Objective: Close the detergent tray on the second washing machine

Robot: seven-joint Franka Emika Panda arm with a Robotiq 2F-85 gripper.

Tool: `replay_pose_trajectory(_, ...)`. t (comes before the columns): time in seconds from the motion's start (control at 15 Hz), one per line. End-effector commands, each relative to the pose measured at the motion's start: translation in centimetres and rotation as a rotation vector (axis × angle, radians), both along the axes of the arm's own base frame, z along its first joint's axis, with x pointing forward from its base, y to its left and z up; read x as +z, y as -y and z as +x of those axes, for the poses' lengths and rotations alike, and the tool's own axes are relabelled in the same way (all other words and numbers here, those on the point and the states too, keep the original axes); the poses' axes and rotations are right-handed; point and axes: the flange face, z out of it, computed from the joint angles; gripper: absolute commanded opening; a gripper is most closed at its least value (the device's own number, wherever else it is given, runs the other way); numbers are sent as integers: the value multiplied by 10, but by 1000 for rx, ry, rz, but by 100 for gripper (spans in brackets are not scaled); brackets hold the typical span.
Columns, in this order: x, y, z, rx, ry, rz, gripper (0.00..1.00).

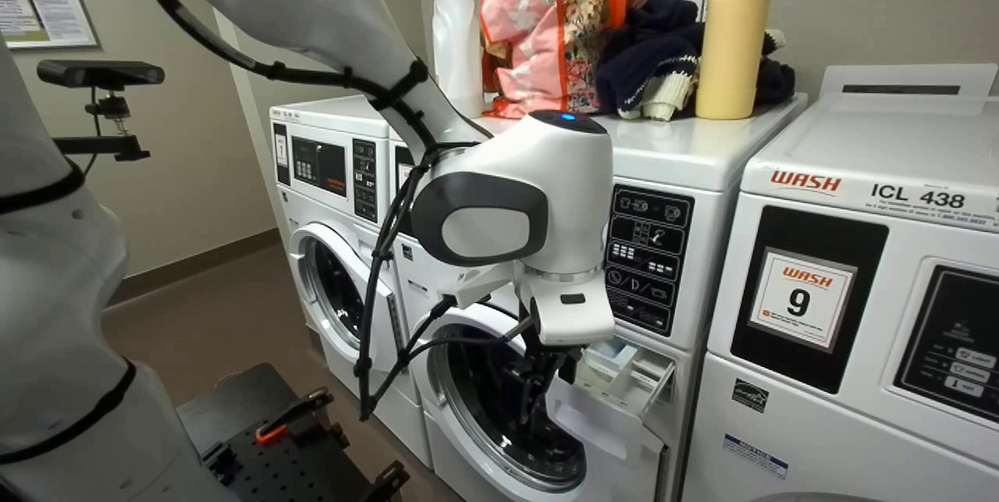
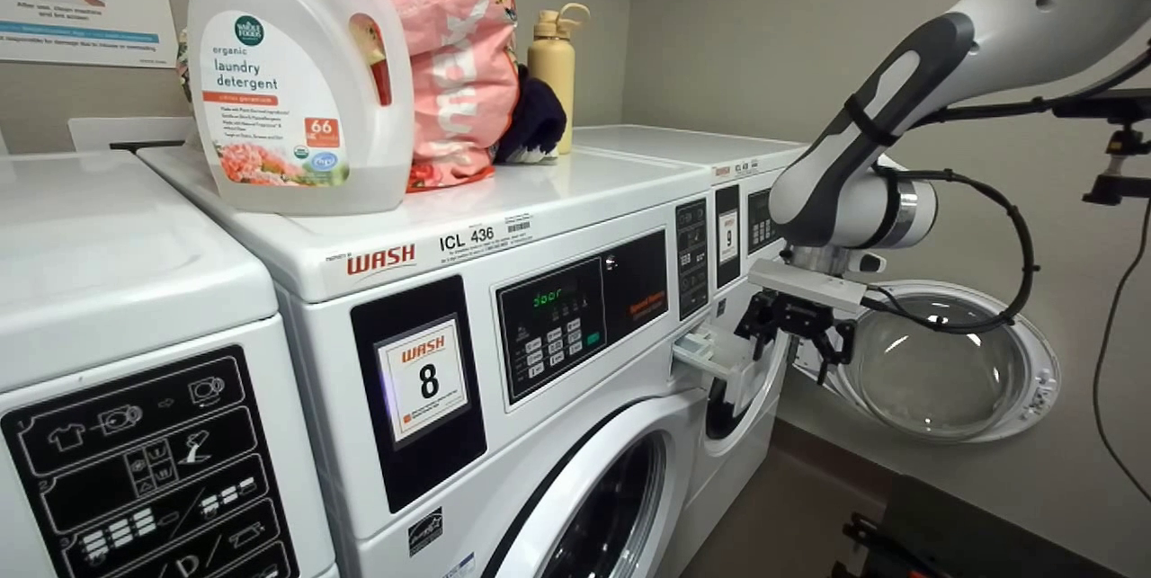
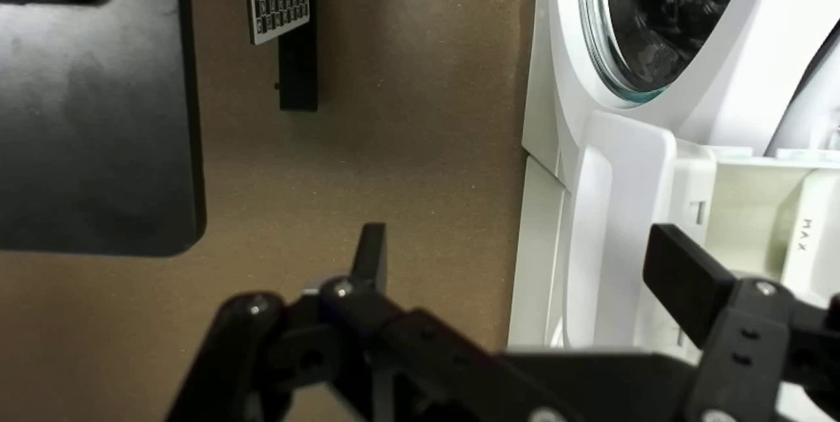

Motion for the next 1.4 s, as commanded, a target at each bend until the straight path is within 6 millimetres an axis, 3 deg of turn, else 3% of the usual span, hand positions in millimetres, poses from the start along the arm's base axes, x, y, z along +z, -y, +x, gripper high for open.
replay_pose_trajectory(0.0, -11, 9, -8, -42, -12, 8, 100)
replay_pose_trajectory(0.4, -23, 17, -14, -86, -18, 13, 100)
replay_pose_trajectory(0.93, -38, 14, 5, -143, 37, -5, 100)
replay_pose_trajectory(1.33, -35, 10, 29, -149, 91, -27, 100)
